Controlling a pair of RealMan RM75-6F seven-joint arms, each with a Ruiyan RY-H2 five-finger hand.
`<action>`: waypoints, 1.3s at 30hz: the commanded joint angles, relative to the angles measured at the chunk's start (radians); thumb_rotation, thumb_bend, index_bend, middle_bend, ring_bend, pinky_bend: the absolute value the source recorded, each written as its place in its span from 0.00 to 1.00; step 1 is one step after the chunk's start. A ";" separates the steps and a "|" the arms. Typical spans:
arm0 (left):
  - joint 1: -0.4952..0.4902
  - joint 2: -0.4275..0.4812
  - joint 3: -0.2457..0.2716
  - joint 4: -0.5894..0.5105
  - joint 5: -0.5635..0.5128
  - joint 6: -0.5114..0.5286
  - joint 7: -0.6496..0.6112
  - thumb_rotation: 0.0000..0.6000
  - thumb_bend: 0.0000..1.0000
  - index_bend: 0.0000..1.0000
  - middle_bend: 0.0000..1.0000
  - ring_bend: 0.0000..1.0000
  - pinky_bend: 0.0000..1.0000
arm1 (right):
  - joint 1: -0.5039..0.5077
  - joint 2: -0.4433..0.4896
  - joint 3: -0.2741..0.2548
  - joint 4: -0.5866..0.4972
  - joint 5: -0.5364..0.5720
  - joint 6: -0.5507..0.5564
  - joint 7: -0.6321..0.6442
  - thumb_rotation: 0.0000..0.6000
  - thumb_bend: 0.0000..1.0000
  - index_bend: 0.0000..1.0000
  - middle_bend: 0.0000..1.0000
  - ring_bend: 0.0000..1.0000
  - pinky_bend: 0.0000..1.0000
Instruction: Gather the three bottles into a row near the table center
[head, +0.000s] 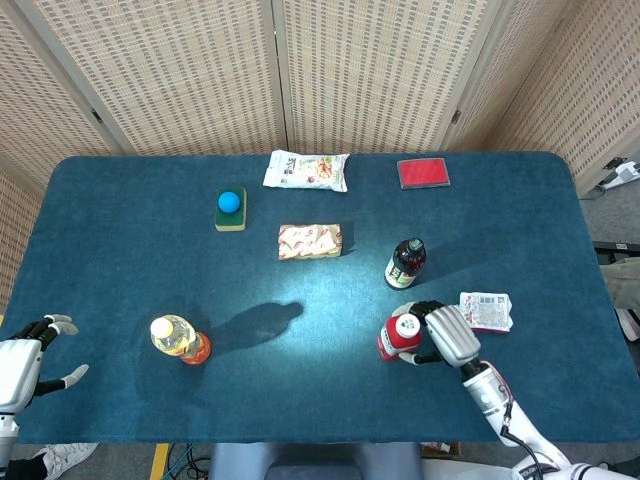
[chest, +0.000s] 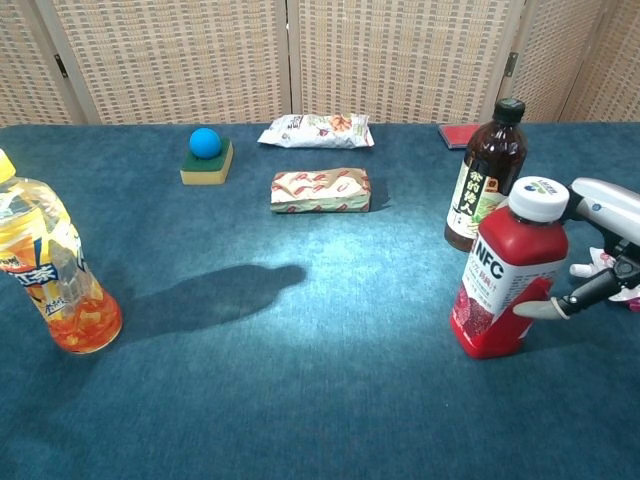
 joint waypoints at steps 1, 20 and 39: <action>-0.001 0.000 0.000 0.000 0.001 -0.001 0.000 1.00 0.06 0.41 0.32 0.34 0.54 | 0.002 -0.009 0.004 0.005 0.003 0.008 0.007 1.00 0.07 0.49 0.55 0.47 0.49; 0.000 0.013 -0.009 0.004 -0.011 0.002 -0.016 1.00 0.06 0.41 0.32 0.34 0.54 | 0.108 -0.009 0.096 -0.096 0.038 -0.040 -0.075 1.00 0.09 0.51 0.57 0.49 0.50; 0.009 0.031 -0.029 0.017 -0.038 0.019 -0.057 1.00 0.06 0.41 0.32 0.34 0.54 | 0.255 -0.117 0.213 -0.008 0.183 -0.179 -0.118 1.00 0.11 0.51 0.57 0.49 0.50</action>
